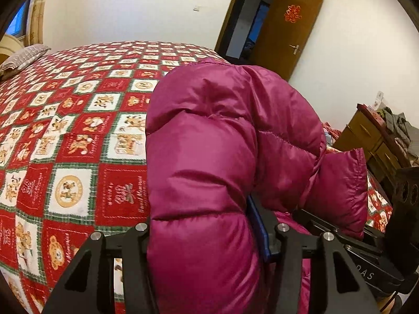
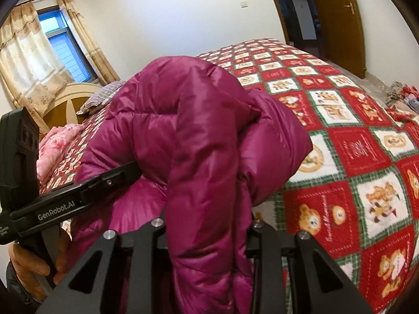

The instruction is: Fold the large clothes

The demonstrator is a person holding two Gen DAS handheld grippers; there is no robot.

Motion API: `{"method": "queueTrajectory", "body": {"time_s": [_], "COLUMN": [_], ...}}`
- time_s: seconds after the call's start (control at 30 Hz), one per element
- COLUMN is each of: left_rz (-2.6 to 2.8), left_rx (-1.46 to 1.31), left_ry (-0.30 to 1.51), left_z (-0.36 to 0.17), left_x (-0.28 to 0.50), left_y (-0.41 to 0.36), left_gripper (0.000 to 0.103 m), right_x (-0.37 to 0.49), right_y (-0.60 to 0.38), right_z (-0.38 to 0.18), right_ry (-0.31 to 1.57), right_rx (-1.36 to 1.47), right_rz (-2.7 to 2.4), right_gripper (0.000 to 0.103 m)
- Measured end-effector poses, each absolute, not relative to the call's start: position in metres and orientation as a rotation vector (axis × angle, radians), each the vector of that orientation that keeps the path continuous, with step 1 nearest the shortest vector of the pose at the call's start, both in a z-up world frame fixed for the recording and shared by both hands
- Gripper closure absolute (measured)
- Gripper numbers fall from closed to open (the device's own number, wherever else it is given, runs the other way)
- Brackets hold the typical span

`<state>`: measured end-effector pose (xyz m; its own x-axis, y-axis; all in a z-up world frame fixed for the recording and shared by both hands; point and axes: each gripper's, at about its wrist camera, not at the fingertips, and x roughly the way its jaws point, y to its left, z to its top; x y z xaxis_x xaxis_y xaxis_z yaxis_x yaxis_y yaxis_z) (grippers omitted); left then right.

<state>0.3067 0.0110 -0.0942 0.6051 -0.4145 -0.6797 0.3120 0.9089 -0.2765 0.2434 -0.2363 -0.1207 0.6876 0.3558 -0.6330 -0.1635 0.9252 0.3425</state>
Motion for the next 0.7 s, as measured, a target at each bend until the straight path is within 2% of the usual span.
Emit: {"method": "queueTrajectory", "body": {"time_s": [0.3, 0.7], "left_rz": [-0.471, -0.583], "left_rx": [-0.114, -0.107], "left_ry": [0.87, 0.869], "left_z": [-0.103, -0.095], "left_x": [0.306, 0.338], "left_y": [-0.015, -0.083], "left_gripper": [0.049, 0.049], "right_x": [0.229, 0.229], "right_y": [-0.256, -0.317], "right_z": [-0.128, -0.105], "right_ry": [0.778, 0.708], "right_rx": [0.269, 0.186], "right_rz": [0.226, 0.059], "right_gripper": [0.072, 0.072]}}
